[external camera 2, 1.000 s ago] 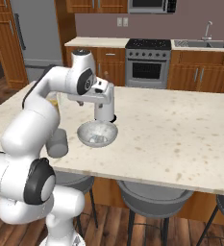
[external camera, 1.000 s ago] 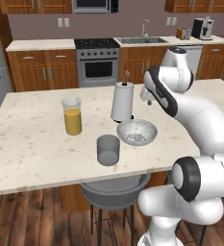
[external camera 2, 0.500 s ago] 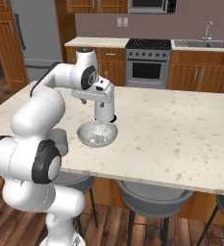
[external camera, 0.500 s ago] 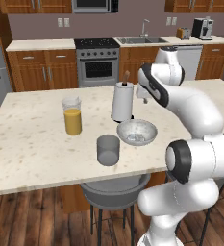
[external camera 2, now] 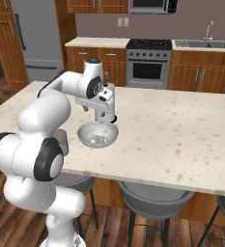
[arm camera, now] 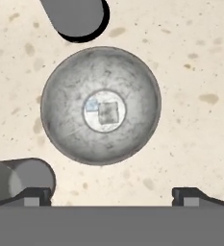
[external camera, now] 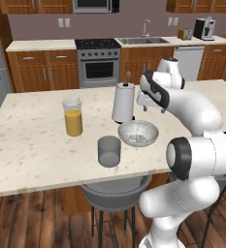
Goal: There are two ice cubes in the ice bowl. Place both ice cubes in the glass cup.
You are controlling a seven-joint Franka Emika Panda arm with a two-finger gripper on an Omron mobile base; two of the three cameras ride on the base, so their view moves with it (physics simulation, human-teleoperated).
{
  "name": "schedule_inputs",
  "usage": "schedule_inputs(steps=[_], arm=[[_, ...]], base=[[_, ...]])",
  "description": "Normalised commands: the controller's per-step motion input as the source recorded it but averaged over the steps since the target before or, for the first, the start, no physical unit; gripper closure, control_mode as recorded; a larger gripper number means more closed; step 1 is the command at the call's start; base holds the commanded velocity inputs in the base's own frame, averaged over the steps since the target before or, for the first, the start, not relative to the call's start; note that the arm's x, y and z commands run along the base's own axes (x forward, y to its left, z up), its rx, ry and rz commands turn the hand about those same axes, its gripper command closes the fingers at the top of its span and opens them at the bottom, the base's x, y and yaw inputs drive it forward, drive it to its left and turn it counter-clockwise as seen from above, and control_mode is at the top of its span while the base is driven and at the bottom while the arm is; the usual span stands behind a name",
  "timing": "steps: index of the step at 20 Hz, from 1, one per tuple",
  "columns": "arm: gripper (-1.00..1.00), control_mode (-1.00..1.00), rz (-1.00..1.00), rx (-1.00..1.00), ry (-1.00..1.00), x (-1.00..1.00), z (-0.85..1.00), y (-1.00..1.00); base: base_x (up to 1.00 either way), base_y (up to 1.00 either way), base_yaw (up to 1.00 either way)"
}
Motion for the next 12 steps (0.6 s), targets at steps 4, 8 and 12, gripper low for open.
schedule_inputs(steps=[4, 8, 12], arm=[[-1.00, -1.00, -0.02, 0.00, 0.08, 0.21, -0.40, 0.00], [-1.00, -1.00, 0.00, 0.00, 0.09, 0.16, -0.28, 0.01], [-1.00, -1.00, 0.00, -0.03, 0.12, 0.33, -0.33, 0.07]], base=[[0.00, 0.00, 0.00], [0.00, 0.00, 0.00], [0.00, 0.00, 0.00]])
